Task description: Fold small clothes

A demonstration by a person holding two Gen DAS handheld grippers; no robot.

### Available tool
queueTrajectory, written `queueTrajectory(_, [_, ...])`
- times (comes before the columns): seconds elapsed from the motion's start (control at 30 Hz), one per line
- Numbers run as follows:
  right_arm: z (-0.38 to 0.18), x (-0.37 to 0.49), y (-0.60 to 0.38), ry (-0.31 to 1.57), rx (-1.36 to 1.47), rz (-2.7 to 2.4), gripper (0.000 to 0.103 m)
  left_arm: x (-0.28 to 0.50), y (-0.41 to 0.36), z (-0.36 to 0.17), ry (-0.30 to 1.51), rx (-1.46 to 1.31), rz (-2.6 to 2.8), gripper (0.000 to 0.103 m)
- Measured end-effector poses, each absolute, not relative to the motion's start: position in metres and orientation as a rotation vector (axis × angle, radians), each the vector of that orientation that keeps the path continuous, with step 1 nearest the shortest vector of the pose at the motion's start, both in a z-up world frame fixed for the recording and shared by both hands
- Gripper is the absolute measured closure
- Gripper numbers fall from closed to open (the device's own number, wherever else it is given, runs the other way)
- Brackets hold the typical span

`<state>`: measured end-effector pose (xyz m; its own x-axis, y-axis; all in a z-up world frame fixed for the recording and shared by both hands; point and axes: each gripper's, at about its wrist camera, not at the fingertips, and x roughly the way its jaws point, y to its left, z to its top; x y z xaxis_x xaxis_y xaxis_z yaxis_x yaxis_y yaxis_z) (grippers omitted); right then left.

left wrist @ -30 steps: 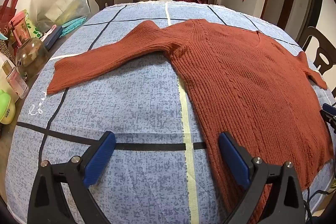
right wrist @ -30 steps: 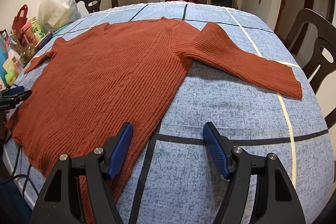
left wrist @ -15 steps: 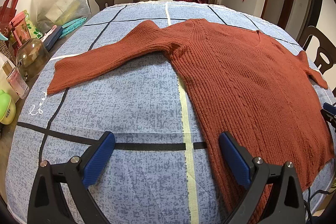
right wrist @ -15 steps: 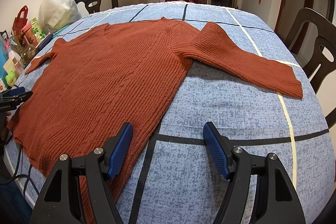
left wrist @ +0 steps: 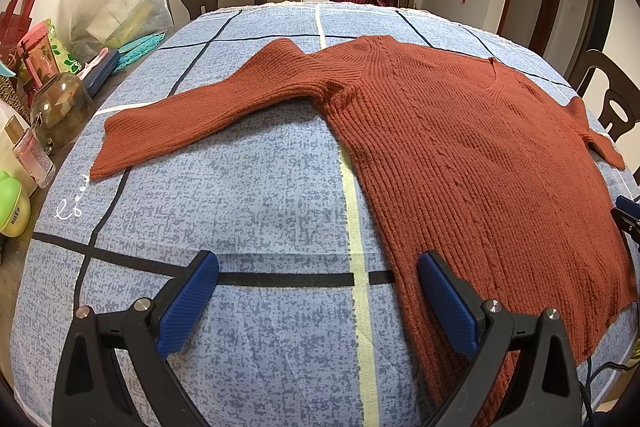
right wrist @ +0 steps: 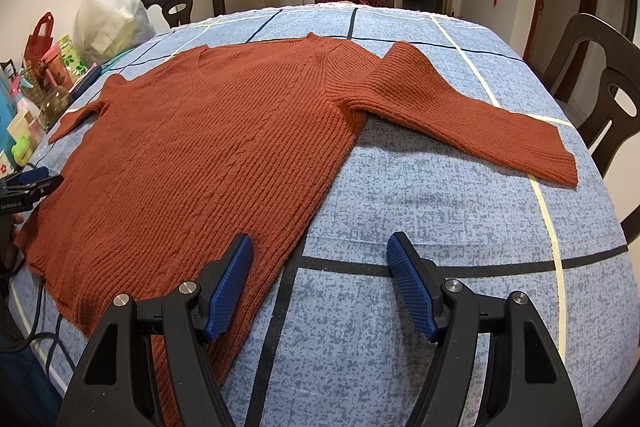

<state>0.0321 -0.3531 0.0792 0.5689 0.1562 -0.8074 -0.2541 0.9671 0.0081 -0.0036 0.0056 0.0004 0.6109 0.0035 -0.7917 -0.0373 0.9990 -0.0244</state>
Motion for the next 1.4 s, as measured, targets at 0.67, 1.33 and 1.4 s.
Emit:
queueTrajectory(0.67, [0.0800, 0.0330, -0.3547, 0.935, -0.105, 0.245, 0.033, -0.0026, 0.0005, -0.0004, 0.911, -0.036, 0.026, 0.002])
queueTrajectory(1.33, [0.0805, 0.0327, -0.3551, 0.935, -0.102, 0.247, 0.033, -0.0026, 0.0003, -0.0005, 0.911, -0.036, 0.026, 0.002])
queueTrajectory(1.4, [0.0800, 0.0326, -0.3555, 0.935, -0.102, 0.246, 0.033, -0.0025, 0.0001, -0.0005, 0.911, -0.035, 0.026, 0.002])
